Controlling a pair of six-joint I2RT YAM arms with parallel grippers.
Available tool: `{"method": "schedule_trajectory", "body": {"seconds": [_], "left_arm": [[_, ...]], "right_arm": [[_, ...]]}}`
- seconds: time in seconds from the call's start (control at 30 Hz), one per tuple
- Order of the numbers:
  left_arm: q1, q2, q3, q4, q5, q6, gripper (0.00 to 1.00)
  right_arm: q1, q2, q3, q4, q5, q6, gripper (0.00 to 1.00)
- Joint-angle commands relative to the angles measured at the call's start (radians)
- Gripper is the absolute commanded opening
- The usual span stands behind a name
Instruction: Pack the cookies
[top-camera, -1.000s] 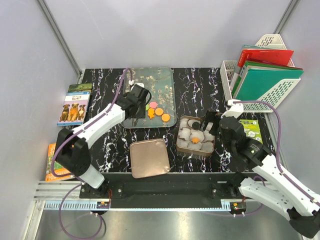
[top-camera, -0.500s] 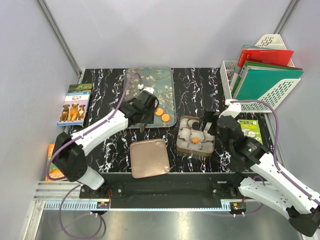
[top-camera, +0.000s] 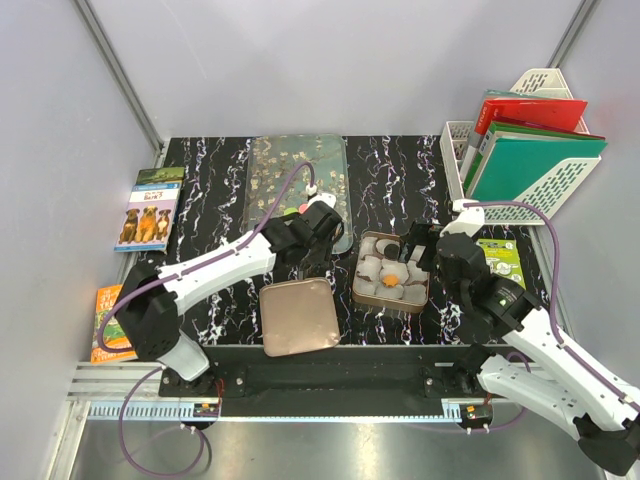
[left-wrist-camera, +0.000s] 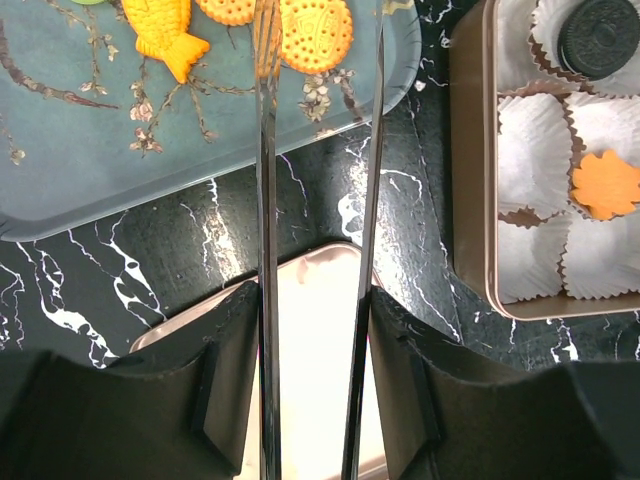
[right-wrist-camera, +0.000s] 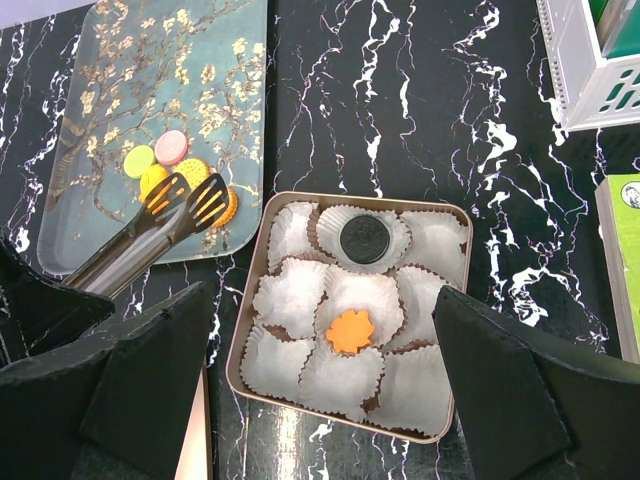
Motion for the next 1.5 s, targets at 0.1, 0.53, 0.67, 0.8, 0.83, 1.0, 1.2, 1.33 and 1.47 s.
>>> {"method": "schedule_trajectory", "body": {"seconds": [0.1, 0.53, 0.67, 0.8, 0.83, 1.0, 1.2, 1.33, 1.47], "left_arm": [[0.002, 0.020, 0.020, 0.025, -0.026, -0.014, 0.48], [0.001, 0.063, 0.017, 0.025, -0.021, -0.022, 0.48], [0.001, 0.035, 0.017, 0.019, -0.046, -0.023, 0.50], [0.001, 0.016, 0.024, 0.004, -0.061, -0.019, 0.51], [0.002, 0.013, 0.021, 0.001, -0.061, -0.020, 0.51], [0.001, 0.030, 0.012, 0.002, -0.050, -0.022, 0.49], [0.001, 0.058, 0.024, 0.008, -0.035, -0.013, 0.34], [-0.003, 0.038, 0.035, 0.005, -0.055, -0.003, 0.26], [-0.021, -0.022, 0.078, -0.024, -0.134, 0.027, 0.25]], "right_arm": [[0.001, -0.008, -0.002, 0.029, 0.014, 0.012, 1.00], [-0.001, -0.011, -0.008, 0.028, 0.022, 0.008, 1.00], [0.001, -0.012, -0.008, 0.029, 0.022, 0.008, 1.00], [0.001, -0.002, -0.005, 0.029, 0.022, 0.006, 1.00], [0.001, 0.000, -0.005, 0.032, 0.020, 0.008, 1.00], [-0.001, 0.002, -0.002, 0.034, 0.017, 0.009, 1.00], [-0.001, -0.009, -0.006, 0.032, 0.020, 0.002, 1.00], [0.001, -0.006, -0.005, 0.028, 0.019, 0.002, 1.00], [-0.001, 0.005, 0.004, 0.029, 0.020, 0.003, 1.00]]}}
